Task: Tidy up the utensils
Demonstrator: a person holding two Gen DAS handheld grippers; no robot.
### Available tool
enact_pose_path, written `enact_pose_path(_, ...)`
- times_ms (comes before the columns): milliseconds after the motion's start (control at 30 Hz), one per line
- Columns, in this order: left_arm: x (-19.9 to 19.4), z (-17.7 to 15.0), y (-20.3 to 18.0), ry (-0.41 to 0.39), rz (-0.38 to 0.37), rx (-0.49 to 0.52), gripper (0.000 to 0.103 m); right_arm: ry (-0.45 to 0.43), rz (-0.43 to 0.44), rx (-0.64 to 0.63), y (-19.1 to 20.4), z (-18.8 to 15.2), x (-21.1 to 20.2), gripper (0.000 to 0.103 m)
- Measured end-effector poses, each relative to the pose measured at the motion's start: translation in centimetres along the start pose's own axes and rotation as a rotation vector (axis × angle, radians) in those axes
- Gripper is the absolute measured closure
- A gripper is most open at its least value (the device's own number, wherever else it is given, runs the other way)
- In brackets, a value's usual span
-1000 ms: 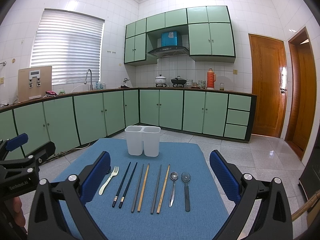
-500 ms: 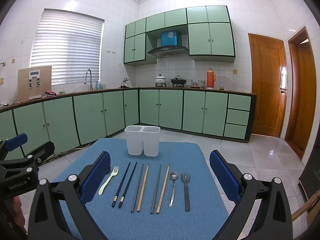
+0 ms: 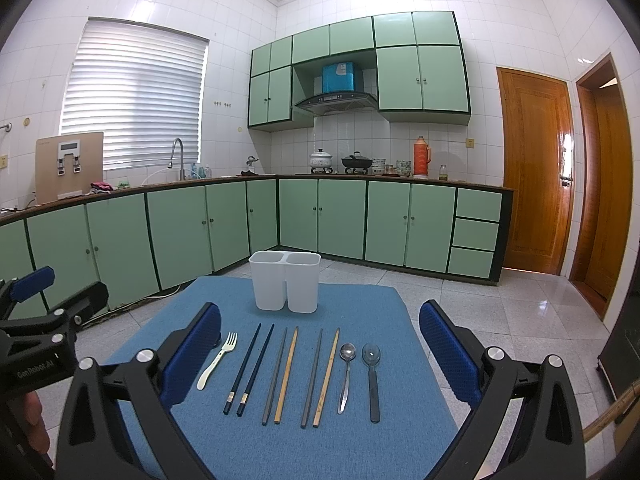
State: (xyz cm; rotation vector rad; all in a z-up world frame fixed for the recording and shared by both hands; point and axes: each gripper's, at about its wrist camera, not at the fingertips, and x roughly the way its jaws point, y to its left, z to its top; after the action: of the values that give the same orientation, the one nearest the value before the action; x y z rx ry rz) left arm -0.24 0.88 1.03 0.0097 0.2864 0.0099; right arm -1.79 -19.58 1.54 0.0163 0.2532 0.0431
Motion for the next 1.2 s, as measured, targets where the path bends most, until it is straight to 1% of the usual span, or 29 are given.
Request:
enact_pose_path(333,0.3,-0.1,0.2,0.007,0.005,-0.001,0.005,0.001,-0.007,-0.006,-0.2,0.1,0.2,0.006)
enact_pose_path(533,2.5,-0.4,1.8,0.041,0.04,-0.013,0.005,0.023,-0.021,-0.011,-0.9,-0.2,1.7,0.006)
enact_pose_path(633,5.1,-0.5,2.8,0.097,0.064,-0.01,0.005,0.044,-0.035,-0.015,-1.3,-0.2,3.5,0.006)
enact_pose_path(700,7.1,-0.6,3.3,0.138,0.062,-0.006,0.005,0.061,-0.034,-0.01,-1.8,-0.1,4.8,0.006)
enact_pose_path(900,14.2,-1.5,4.2,0.266,0.082,0.017,0.005,0.14,-0.034,0.015,-3.8,-0.1,9.9,0.006)
enact_pose_path(1000,18.0,-2.0,4.6,0.341,0.076,0.026,0.005,0.195,-0.028,0.036,-4.7,-0.4,12.9,0.006)
enact_pose_path(1133,22.7,-3.2,4.5,0.434,0.069,0.042,0.005,0.274,-0.02,0.065,-6.0,-0.8,16.4,0.011)
enact_pose_path(1200,24.6,-3.6,4.3,0.474,0.063,0.043,0.005,0.307,-0.027,0.061,-6.3,-1.3,17.9,0.016)
